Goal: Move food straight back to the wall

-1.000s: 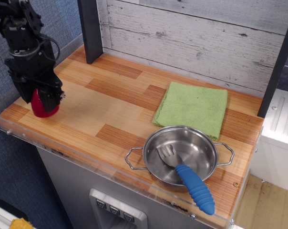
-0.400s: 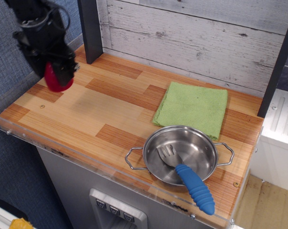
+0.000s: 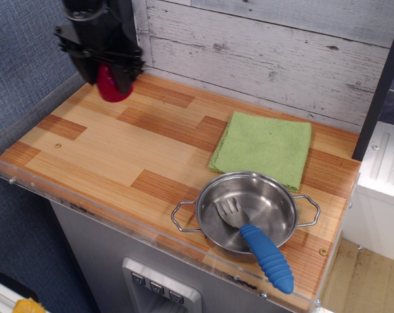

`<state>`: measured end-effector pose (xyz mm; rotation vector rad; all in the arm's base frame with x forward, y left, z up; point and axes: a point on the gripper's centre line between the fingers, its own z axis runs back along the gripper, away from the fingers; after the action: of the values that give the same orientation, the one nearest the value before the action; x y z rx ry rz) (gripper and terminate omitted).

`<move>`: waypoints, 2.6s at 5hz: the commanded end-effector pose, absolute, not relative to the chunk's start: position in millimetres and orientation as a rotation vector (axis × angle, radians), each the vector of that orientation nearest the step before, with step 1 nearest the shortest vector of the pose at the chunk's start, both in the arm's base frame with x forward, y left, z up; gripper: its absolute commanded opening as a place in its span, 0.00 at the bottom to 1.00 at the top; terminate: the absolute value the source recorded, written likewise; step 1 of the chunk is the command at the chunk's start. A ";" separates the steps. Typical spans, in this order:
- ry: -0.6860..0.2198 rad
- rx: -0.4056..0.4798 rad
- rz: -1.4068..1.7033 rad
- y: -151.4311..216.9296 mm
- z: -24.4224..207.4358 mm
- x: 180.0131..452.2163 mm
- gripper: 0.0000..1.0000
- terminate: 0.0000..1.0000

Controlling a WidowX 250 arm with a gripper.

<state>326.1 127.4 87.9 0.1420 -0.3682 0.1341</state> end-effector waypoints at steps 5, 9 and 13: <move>-0.298 0.125 0.096 117.4 45.8 410.1 0.00 0.00; -0.385 0.141 0.101 116.8 62.6 410.4 1.00 0.00; -0.451 0.171 -0.018 95.1 110.8 378.3 1.00 0.00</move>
<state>376.1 90.7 87.7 0.1540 -0.3874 -0.0150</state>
